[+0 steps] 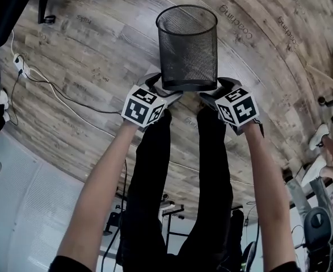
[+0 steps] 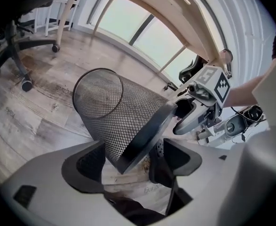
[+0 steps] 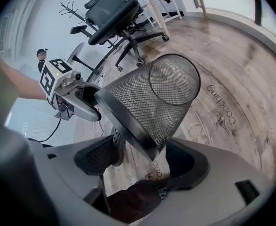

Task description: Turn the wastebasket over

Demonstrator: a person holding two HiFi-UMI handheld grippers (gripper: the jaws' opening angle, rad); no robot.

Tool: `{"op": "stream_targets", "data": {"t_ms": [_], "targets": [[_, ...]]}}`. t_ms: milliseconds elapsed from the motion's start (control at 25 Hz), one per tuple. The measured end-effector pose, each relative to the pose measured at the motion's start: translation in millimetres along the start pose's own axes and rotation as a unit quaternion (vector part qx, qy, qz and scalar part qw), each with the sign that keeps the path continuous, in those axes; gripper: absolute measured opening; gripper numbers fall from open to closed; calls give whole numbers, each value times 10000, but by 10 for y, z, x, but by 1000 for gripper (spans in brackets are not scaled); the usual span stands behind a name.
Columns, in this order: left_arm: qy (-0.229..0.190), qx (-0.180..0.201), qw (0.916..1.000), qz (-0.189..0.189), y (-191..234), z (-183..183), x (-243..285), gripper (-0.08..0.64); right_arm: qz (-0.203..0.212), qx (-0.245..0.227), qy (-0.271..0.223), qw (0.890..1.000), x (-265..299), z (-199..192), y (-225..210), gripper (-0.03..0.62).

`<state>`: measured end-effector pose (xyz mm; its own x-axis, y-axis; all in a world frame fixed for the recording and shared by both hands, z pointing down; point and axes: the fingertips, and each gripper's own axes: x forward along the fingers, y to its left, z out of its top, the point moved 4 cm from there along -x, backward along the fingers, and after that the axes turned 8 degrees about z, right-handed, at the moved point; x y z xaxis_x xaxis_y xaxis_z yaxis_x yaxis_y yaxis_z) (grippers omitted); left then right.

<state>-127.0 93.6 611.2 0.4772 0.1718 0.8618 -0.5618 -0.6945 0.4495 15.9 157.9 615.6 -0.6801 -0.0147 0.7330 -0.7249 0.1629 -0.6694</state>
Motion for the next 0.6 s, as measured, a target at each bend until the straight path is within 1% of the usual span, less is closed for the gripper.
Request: {"op": "stream_targets", "data": {"t_ms": [80,240,360,440,600], "targets": [[48,-32,10000,8,-3,-76,27,385,-26,40,-18,10000,51,-46,11,334],[155,14,9999,2,-38,-185,123,388,-226,25,-62,9997,122,-111,-28,334],[174,-77,9998,6,-34,-264,185,391,-191,147,-66,9997,182,-158,-39,334],[187,-113,9998,5,-16,-317,218,393,-170,142,-24,9998,232,-186,-40,334],[277,-36,9996,-54,-25,-414,287,402,-161,180,17,9997,310,-254,-57,334]]}}
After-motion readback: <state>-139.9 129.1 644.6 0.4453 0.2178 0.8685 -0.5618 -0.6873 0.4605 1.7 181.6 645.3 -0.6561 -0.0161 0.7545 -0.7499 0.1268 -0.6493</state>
